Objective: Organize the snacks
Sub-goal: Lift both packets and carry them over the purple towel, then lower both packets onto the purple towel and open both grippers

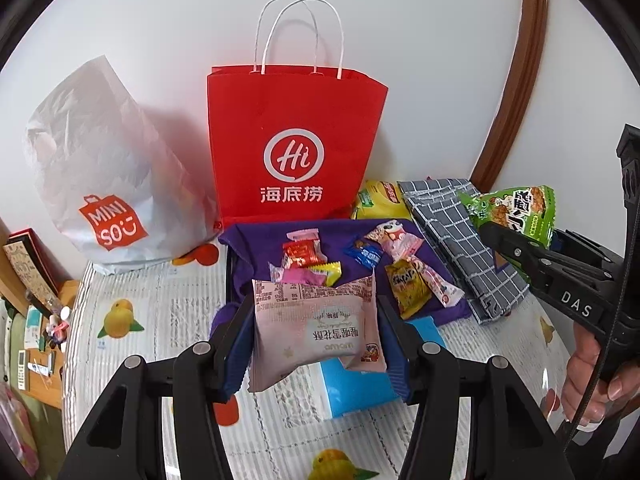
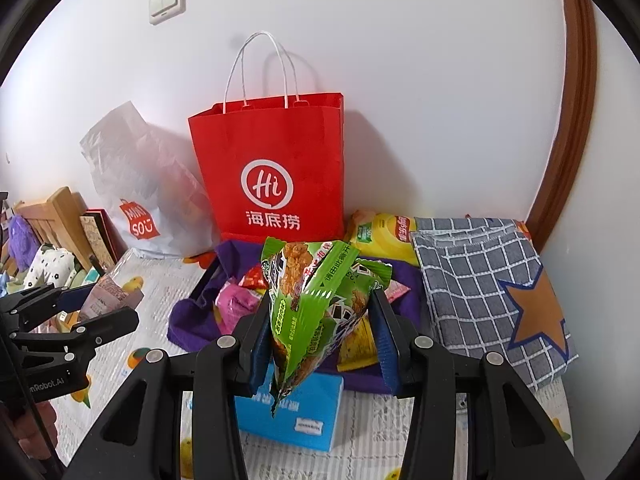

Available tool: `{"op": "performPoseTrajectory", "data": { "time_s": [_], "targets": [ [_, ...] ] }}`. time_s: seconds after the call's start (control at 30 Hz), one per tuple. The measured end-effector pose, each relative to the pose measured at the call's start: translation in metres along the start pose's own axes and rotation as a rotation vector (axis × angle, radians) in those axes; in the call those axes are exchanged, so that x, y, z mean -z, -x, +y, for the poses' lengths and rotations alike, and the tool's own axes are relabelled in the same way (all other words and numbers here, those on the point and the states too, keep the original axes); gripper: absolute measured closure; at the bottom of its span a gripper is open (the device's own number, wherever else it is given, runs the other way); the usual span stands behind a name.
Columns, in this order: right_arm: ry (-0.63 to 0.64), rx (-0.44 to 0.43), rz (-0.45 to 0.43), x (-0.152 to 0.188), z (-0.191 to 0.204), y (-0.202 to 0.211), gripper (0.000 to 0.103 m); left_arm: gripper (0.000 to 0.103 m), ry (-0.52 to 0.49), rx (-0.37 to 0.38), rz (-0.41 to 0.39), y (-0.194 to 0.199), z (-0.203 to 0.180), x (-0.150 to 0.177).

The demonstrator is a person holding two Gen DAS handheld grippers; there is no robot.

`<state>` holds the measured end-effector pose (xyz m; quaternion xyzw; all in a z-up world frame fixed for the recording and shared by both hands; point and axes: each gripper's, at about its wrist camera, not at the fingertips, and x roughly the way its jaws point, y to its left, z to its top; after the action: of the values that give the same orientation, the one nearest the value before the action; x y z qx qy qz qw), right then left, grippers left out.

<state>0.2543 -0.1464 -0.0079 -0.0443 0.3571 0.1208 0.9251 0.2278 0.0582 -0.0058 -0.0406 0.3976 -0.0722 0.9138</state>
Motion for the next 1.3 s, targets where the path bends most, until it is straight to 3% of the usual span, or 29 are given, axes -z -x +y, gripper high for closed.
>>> {"op": "performPoseTrajectory", "data": {
  "time_s": [0.43,0.83,1.3],
  "targets": [
    [-0.047,-0.016,-0.001,-0.029,0.01,-0.048,0.058,0.049,0.034,0.019,0.008,-0.038,0.029,-0.031],
    [-0.054,0.001,0.021,-0.023,0.015,-0.073,0.059,0.049,0.102,0.041,0.034,-0.063,0.064,-0.027],
    [-0.034,0.041,0.012,-0.019,-0.019,-0.051,0.059,0.049,0.134,-0.059,-0.002,-0.054,0.079,-0.031]
  ]
}}
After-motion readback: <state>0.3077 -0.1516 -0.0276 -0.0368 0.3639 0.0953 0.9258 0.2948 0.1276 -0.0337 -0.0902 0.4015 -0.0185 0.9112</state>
